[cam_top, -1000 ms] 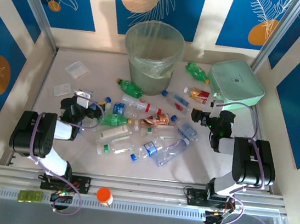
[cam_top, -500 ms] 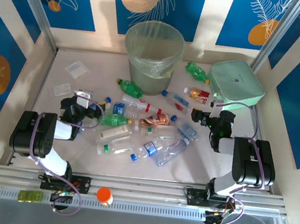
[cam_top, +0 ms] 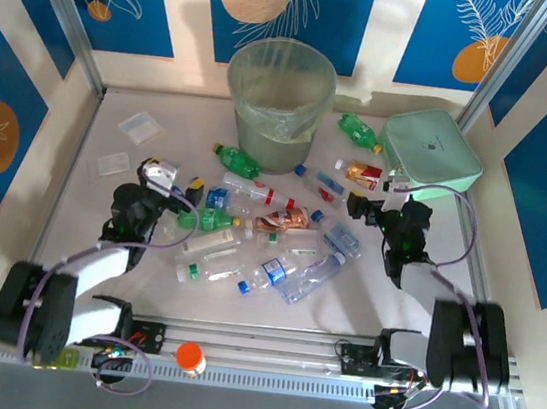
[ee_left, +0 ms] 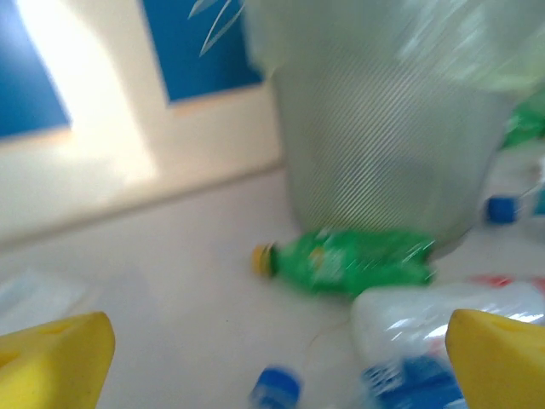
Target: Put the plastic bottles in the bin
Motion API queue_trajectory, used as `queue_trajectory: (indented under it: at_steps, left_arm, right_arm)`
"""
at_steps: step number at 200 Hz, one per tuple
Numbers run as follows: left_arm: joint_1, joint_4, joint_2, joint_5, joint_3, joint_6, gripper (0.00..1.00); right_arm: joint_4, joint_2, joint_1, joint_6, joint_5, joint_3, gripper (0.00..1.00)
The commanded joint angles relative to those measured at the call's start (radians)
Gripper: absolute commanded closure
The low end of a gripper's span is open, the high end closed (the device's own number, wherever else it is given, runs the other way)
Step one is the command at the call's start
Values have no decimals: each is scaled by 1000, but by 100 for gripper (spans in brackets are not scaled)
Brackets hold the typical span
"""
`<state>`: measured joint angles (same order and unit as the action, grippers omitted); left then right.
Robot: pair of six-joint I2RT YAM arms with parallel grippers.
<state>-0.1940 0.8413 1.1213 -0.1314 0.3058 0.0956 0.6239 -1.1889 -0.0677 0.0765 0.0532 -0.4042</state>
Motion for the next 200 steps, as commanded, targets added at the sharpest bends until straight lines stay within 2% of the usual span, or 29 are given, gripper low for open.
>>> queue_trajectory:
  at_steps: [1, 10, 31, 46, 53, 65, 72, 80, 92, 100, 110, 120, 139, 155, 169, 181, 200]
  left_arm:
    - [-92, -87, -133, 100, 17, -37, 1]
    - [-148, -203, -210, 153, 60, -78, 1]
    - [-270, -620, -335, 307, 245, -211, 1]
    - [-394, -853, -374, 348, 365, -207, 1]
    - [-461, -941, -390, 414, 410, -217, 1]
    - [-546, -1090, -418, 497, 469, -271, 1]
    - [-555, -1200, -430, 519, 505, -375, 1]
    - [-541, -1375, -434, 489, 565, -529, 1]
    - [-513, -1522, -415, 377, 621, -598, 1]
    - [-509, -1547, -394, 340, 626, -599, 1]
    - [-506, -1574, -365, 392, 609, -673, 1]
    - [-496, -1593, -345, 396, 594, -762, 1]
    - [-487, -1618, -292, 275, 606, -817, 1]
    - [-487, -1703, -258, 271, 638, -851, 1]
    - [-487, -1768, -263, 312, 657, -849, 1]
    - [-484, -1797, -277, 330, 670, -845, 1]
    - [-483, -1805, -283, 325, 694, -842, 1]
  right_arm:
    - [-183, 175, -87, -31, 30, -19, 1]
    - [-259, 250, -147, -30, 40, -36, 1]
    - [-453, 391, -300, -8, 3, -115, 1]
    - [-659, 451, -440, -12, -2, -232, 1]
    - [-774, 470, -513, -5, 53, -308, 1]
    - [-952, 488, -648, 49, 243, -414, 1]
    - [-1043, 492, -707, 91, 311, -473, 1]
    - [-1158, 492, -740, 187, 339, -538, 1]
    - [-1407, 492, -731, 478, 325, -635, 1]
    - [-1438, 500, -694, 474, 206, -639, 1]
    - [-1429, 517, -643, 516, 141, -601, 1]
    - [-1474, 510, -597, 609, 135, -603, 2]
    - [-1599, 445, -530, 820, 128, -607, 5]
    - [-1689, 390, -512, 982, 161, -584, 4]
    - [-1707, 373, -510, 1099, 156, -527, 6]
    - [-1668, 369, -511, 1164, 132, -469, 15]
    - [-1618, 358, -503, 1305, 97, -369, 16]
